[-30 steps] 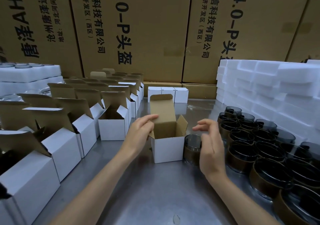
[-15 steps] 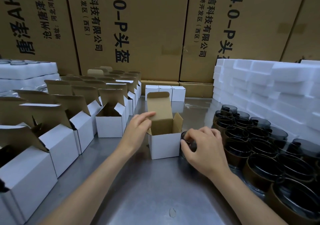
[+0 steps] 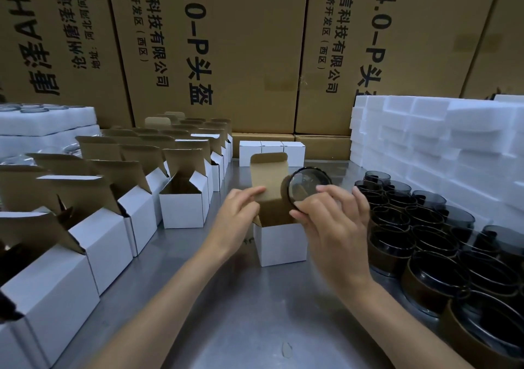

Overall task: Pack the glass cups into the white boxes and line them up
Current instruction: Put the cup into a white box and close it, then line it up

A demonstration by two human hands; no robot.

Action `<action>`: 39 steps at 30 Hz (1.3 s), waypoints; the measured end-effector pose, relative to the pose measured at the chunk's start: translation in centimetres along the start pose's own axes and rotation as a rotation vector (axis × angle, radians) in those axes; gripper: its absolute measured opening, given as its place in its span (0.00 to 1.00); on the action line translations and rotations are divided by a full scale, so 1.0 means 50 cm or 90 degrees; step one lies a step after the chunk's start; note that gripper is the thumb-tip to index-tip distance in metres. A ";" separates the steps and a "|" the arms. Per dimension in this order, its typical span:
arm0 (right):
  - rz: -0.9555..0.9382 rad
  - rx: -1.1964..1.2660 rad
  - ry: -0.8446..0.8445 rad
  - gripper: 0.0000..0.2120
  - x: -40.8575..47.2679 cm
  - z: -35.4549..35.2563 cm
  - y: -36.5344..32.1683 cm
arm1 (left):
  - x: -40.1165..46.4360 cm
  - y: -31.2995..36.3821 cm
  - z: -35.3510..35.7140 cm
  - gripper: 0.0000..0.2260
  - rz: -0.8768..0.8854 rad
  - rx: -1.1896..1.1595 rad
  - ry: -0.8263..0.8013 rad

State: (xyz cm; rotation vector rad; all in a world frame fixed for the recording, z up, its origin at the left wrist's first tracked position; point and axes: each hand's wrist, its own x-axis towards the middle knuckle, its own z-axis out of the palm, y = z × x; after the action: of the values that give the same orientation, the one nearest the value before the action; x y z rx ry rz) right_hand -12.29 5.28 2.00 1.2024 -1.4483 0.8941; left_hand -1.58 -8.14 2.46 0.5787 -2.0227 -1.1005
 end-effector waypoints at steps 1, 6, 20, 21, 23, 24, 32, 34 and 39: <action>-0.023 -0.013 0.000 0.12 -0.001 0.003 -0.002 | -0.002 0.002 0.002 0.17 0.004 0.001 -0.006; -0.062 -0.058 -0.057 0.13 -0.009 0.011 -0.003 | -0.011 0.014 0.007 0.17 0.005 -0.057 -0.027; 0.166 0.144 -0.174 0.15 -0.022 0.012 -0.001 | -0.016 -0.001 0.010 0.23 0.020 -0.115 -0.073; 0.242 0.194 -0.149 0.15 -0.023 0.014 0.004 | -0.017 -0.003 0.012 0.21 0.025 -0.145 -0.058; 0.389 0.303 -0.105 0.14 -0.027 0.017 0.015 | -0.018 -0.009 0.019 0.13 0.036 -0.200 0.011; 0.453 0.352 -0.097 0.14 -0.029 0.019 0.020 | -0.017 -0.012 0.022 0.11 0.036 -0.217 0.048; 0.492 0.439 -0.174 0.13 -0.039 0.027 0.020 | -0.028 -0.016 0.048 0.14 0.022 -0.195 -0.005; 0.468 0.423 -0.195 0.14 -0.038 0.027 0.020 | -0.025 -0.013 0.048 0.14 0.034 -0.191 -0.009; 0.501 0.459 -0.210 0.12 -0.035 0.030 0.025 | -0.018 -0.010 0.041 0.12 0.027 -0.203 -0.004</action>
State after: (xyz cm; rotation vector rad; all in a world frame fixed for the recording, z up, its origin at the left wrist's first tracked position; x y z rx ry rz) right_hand -13.87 4.55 0.05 1.3267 -2.0015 1.9484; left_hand -2.61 -6.79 0.96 0.3670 -1.8050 -1.3649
